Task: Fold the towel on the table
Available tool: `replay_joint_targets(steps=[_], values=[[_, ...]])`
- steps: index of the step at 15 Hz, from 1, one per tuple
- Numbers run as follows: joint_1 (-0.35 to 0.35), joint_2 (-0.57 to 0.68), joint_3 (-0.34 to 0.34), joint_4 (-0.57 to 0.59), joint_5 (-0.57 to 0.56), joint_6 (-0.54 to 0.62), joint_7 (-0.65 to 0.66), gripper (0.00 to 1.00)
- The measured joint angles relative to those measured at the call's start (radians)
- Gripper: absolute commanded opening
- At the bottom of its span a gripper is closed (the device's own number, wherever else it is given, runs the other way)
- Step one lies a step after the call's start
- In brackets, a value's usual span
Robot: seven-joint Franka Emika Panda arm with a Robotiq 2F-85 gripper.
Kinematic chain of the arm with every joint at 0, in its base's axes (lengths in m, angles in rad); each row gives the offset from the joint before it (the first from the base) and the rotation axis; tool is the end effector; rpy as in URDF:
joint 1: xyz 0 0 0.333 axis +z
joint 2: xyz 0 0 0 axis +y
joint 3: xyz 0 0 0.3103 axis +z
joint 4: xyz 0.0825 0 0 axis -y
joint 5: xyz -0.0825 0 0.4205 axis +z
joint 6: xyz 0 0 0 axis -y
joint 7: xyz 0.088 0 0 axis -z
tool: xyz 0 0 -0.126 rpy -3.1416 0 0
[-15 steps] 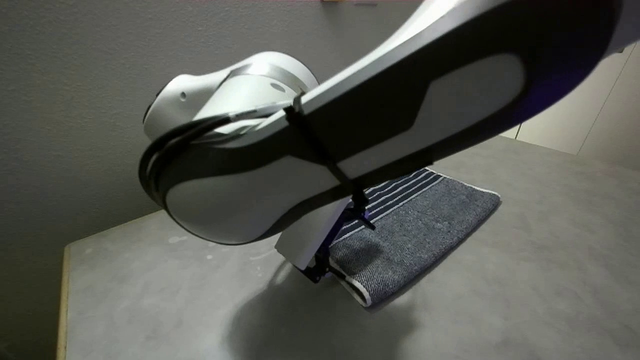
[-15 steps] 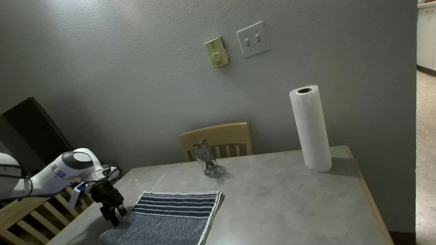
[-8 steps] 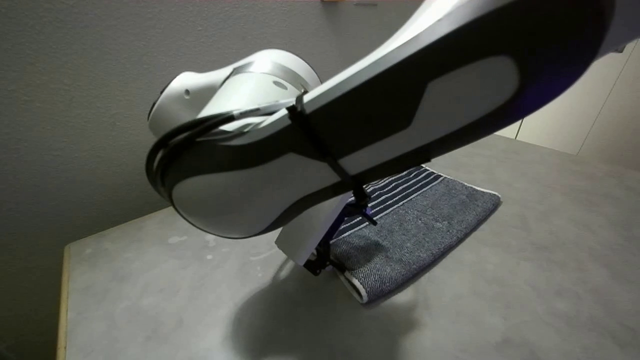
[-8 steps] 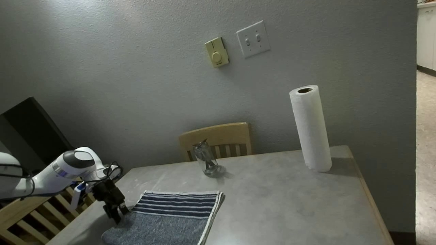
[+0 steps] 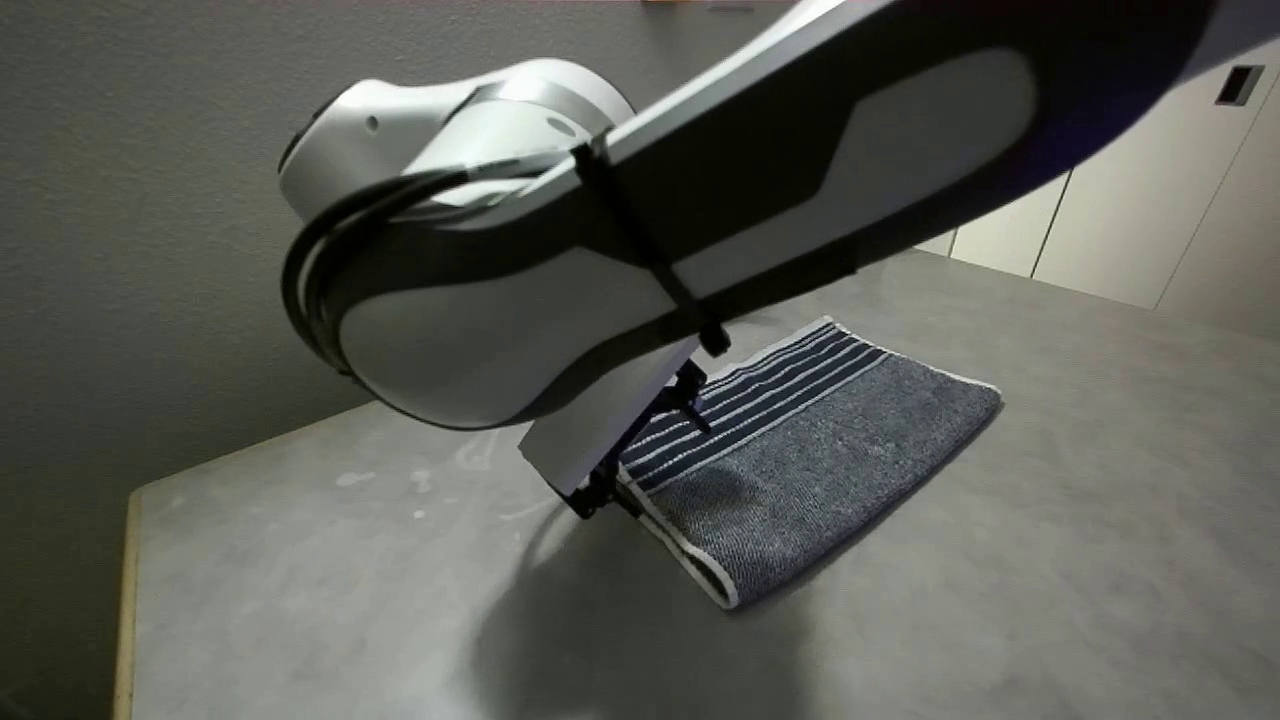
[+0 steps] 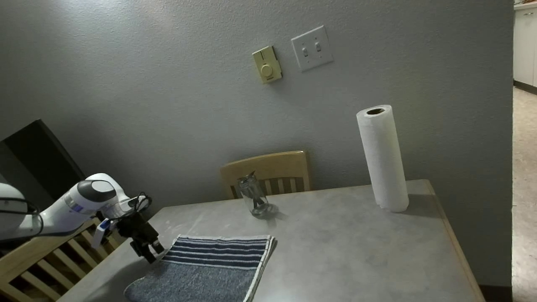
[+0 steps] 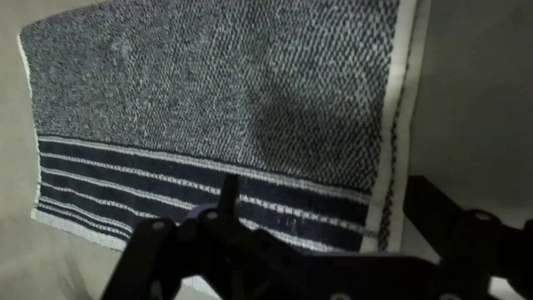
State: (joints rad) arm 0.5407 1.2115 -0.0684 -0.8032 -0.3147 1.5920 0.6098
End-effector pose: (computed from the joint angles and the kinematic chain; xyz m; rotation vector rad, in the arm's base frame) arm 0.6919 0.3328 0.1168 2.5943 -0.0414 -0.2103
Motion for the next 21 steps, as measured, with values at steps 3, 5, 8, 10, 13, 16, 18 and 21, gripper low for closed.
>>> replay_joint_targets(steps=[3, 5, 8, 10, 13, 16, 18, 21], values=[[-0.020, 0.004, 0.001, -0.004, 0.003, 0.127, 0.000, 1.00], [-0.036, 0.008, 0.006, -0.015, 0.009, 0.203, 0.000, 1.00], [-0.051, 0.009, 0.013, -0.023, 0.023, 0.229, 0.000, 1.00], [-0.049, 0.007, 0.012, -0.023, 0.023, 0.213, 0.006, 1.00], [-0.031, 0.002, 0.001, -0.023, 0.015, 0.128, 0.051, 1.00], [-0.003, 0.000, -0.015, -0.023, 0.007, 0.032, 0.100, 1.00], [0.011, 0.000, -0.024, -0.023, 0.007, -0.013, 0.124, 1.00], [0.021, 0.000, -0.027, -0.025, 0.007, -0.045, 0.146, 1.00]])
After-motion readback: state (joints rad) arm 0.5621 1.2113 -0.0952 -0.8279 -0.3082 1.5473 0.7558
